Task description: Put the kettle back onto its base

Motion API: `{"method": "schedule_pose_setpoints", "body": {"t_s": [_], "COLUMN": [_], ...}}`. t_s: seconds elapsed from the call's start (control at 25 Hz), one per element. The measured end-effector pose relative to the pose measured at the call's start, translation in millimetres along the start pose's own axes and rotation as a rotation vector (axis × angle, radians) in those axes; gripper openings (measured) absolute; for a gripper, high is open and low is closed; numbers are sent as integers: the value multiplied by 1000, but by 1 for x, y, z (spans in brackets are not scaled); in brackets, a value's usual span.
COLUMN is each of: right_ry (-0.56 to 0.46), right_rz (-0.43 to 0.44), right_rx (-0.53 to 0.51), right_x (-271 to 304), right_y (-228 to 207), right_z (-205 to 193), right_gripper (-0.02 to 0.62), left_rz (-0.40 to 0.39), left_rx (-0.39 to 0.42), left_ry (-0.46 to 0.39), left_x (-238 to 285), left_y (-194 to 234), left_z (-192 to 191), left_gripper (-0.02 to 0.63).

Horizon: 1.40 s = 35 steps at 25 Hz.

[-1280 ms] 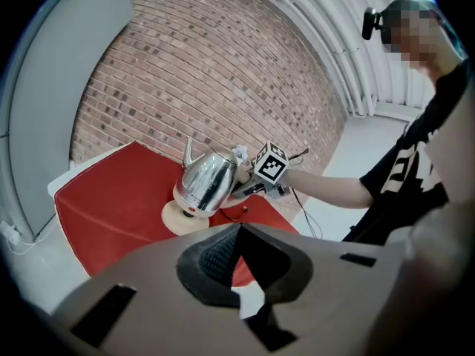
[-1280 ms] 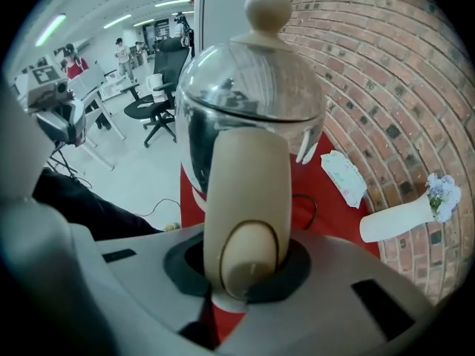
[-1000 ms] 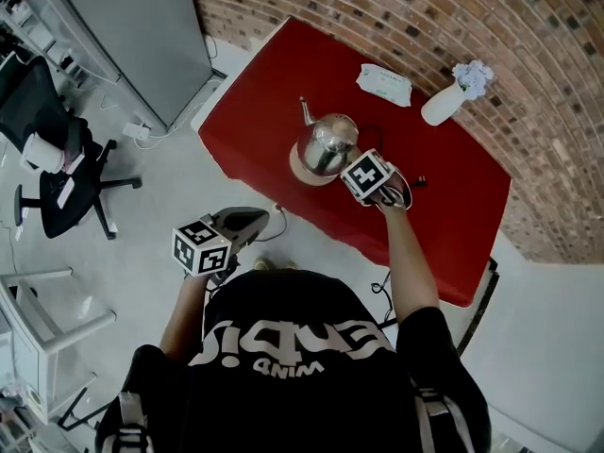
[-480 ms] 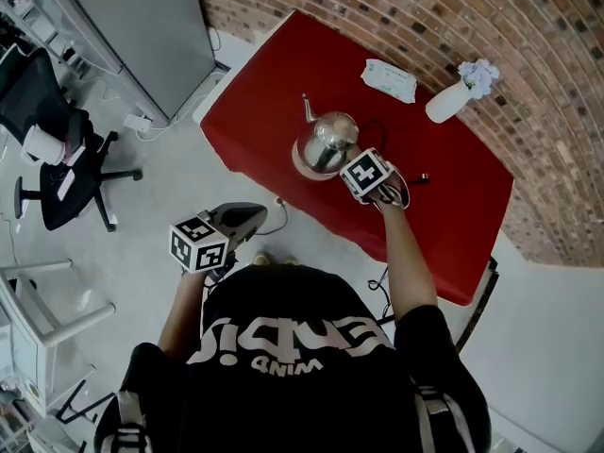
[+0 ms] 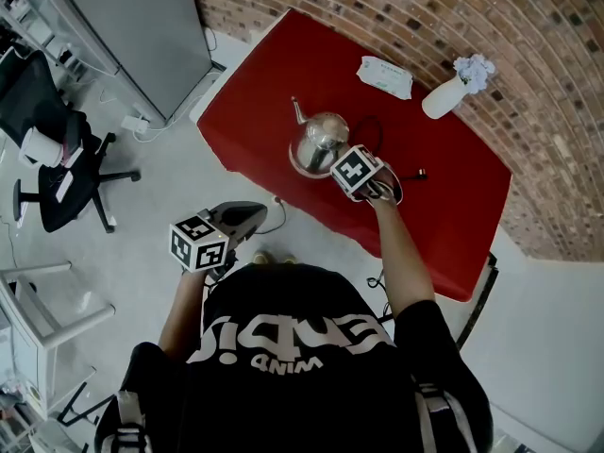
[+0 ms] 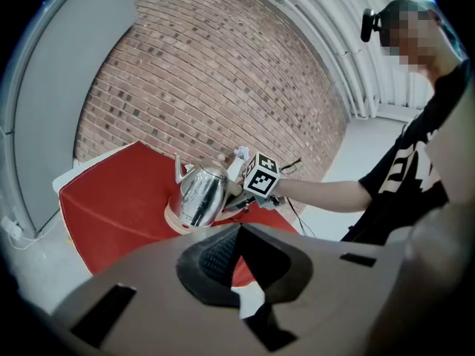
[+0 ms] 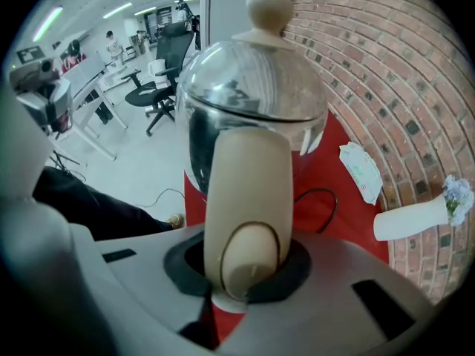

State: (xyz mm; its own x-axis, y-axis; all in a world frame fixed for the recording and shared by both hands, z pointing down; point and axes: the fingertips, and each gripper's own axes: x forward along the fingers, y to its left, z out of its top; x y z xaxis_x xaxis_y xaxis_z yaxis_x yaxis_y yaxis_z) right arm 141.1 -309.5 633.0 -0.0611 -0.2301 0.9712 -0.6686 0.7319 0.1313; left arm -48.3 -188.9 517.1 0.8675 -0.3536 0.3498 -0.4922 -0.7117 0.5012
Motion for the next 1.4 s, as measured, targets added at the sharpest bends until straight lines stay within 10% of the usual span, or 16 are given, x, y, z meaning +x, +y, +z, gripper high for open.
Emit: {"method": "schedule_pose_setpoints", "body": {"t_s": [0.72,0.92,1.4], "right_ry": [35,-39,-70], "right_rz": [-24,17,31], "right_rx": [21,111,141], "right_x": [6,10,-6], "right_y": [-4,-1,-8], "right_z": [-6,-1,-13], "right_gripper": [69,230,253], "left_rz": [-9,-16,-32], "left_rx": [-8,-8,0], "left_ry": [3,-1,3], "left_x": [0,-4,-6], "left_y": [-13,-17,-22], "left_z": [-14,-15,-18], "left_gripper": [9,9,8]}}
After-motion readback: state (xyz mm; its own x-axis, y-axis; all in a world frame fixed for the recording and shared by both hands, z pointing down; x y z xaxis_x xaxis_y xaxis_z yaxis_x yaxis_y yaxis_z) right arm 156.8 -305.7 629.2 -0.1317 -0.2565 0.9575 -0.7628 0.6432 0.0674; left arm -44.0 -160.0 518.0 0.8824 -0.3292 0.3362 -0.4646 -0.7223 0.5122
